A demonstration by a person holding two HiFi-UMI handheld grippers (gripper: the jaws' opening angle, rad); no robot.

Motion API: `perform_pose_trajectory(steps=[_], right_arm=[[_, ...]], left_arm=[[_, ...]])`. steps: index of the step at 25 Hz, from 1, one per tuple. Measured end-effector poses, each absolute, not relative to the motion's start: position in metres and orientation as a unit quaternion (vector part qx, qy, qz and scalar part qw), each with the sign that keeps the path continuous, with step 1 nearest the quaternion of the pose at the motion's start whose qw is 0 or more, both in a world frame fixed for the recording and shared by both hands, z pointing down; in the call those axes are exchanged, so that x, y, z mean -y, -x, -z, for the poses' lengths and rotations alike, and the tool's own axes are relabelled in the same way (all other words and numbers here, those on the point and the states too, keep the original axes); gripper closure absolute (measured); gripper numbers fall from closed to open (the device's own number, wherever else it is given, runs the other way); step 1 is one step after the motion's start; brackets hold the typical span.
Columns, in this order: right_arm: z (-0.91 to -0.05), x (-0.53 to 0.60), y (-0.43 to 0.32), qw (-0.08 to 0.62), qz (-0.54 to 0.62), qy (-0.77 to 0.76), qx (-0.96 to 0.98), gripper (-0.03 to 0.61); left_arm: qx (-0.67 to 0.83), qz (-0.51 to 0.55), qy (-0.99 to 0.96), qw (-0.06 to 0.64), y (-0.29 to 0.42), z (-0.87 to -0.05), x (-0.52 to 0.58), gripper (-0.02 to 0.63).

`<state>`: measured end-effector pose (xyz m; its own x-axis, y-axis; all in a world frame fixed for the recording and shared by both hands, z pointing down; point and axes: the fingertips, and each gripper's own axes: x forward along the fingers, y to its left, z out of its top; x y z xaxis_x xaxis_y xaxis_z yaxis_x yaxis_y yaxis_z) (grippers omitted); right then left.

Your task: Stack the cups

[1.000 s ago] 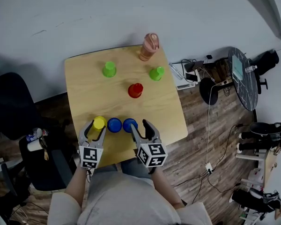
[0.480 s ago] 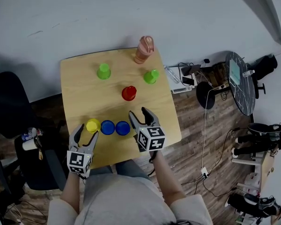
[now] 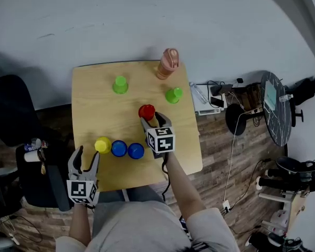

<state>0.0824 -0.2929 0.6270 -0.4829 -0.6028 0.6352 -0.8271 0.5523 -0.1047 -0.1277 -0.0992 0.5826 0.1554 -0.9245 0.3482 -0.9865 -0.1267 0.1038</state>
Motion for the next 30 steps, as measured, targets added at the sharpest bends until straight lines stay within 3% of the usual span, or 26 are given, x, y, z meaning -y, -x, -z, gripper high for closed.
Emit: perform_pose_trajectory(steps=[11,15,18,24,30], right_arm=[[-0.601,0.290,-0.076,0.261,-0.131,-0.407,0.866,0.359],[-0.559,0.263,-0.077,0.227,-0.117,-0.398,0.881,0.359],[-0.531,0.236,-0.072,0.211,-0.116,-0.393,0.887,0.359],[-0.509,0.181,-0.044,0.199,-0.119,-0.399,0.887,0.359],[-0.516,0.141,-0.011,0.202,-0.130,-0.409,0.880,0.357]], left_arm=[[0.681,-0.108,-0.712,0.135,0.132,-0.576,0.094,0.307],[0.692,-0.114,-0.705,0.104,0.136,-0.564,0.099,0.390],[0.689,-0.110,-0.711,0.088,0.139,-0.554,0.104,0.489],[0.644,-0.109,-0.755,0.053,0.132,-0.531,0.111,0.555],[0.598,-0.100,-0.794,0.038,0.126,-0.512,0.108,0.555]])
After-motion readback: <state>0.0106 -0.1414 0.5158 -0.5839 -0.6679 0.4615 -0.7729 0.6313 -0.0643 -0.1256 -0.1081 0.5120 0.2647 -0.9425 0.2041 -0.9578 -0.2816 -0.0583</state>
